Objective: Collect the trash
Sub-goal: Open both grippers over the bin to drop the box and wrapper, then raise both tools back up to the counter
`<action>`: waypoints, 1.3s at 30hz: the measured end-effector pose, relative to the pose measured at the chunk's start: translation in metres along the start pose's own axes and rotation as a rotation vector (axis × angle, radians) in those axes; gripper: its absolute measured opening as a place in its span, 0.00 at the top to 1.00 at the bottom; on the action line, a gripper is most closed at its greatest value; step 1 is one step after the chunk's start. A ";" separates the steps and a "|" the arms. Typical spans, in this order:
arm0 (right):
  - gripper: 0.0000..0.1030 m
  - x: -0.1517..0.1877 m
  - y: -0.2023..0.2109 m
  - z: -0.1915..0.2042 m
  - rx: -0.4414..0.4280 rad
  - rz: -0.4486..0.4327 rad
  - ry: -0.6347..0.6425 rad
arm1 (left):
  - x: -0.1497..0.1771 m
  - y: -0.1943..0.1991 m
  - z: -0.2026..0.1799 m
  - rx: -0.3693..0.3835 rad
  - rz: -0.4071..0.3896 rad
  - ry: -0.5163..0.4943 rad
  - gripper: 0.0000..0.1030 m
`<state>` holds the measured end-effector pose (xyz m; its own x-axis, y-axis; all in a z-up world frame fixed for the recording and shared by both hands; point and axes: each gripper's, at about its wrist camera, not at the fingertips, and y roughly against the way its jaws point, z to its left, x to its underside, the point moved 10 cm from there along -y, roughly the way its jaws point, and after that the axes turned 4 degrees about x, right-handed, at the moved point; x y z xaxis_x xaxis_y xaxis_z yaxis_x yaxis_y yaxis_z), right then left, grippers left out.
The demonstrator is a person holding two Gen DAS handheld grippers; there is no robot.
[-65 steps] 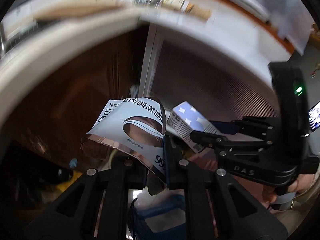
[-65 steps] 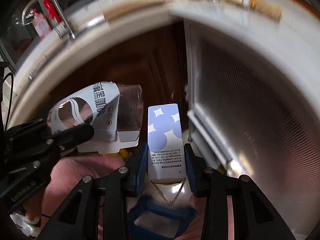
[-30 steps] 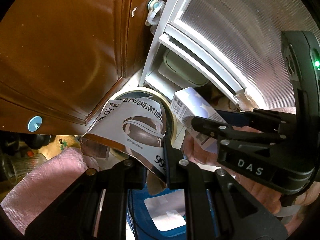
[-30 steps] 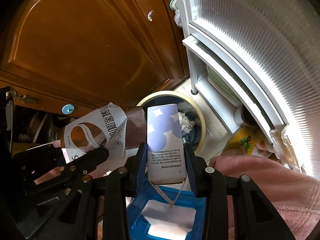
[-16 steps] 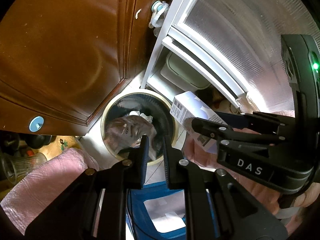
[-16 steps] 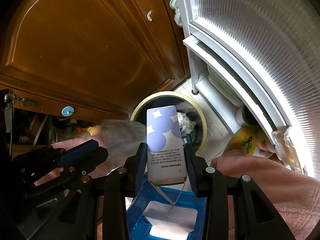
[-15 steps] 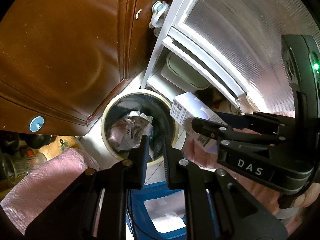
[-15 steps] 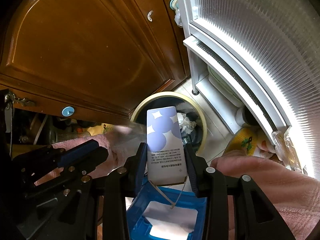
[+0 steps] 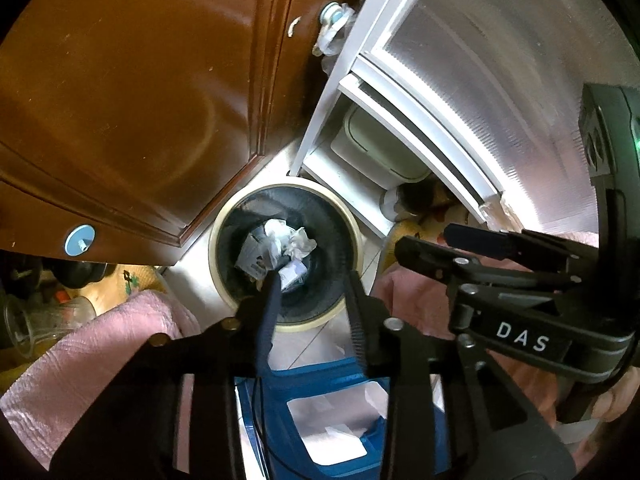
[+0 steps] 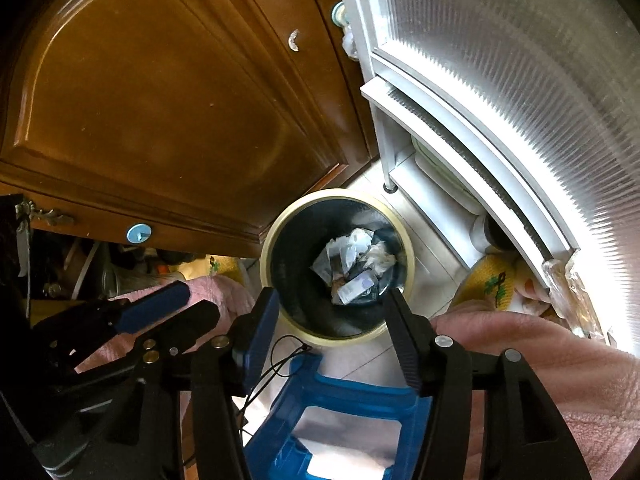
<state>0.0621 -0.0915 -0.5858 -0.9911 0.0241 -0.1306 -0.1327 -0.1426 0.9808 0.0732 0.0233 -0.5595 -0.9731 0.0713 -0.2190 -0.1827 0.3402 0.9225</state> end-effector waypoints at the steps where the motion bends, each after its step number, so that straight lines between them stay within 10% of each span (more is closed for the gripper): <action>1: 0.46 0.000 -0.001 -0.001 -0.001 0.003 -0.005 | 0.000 0.000 0.001 -0.002 0.002 0.004 0.66; 14: 0.46 0.003 -0.007 -0.005 0.016 0.023 -0.020 | 0.003 -0.006 0.017 -0.035 0.028 0.047 0.46; 39: 0.46 0.000 0.027 -0.003 0.024 -0.087 0.036 | 0.003 0.015 0.008 -0.045 -0.026 0.019 0.44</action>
<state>0.0586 -0.0982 -0.5597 -0.9755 -0.0003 -0.2198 -0.2182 -0.1182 0.9687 0.0686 0.0364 -0.5492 -0.9704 0.0449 -0.2374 -0.2136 0.2992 0.9300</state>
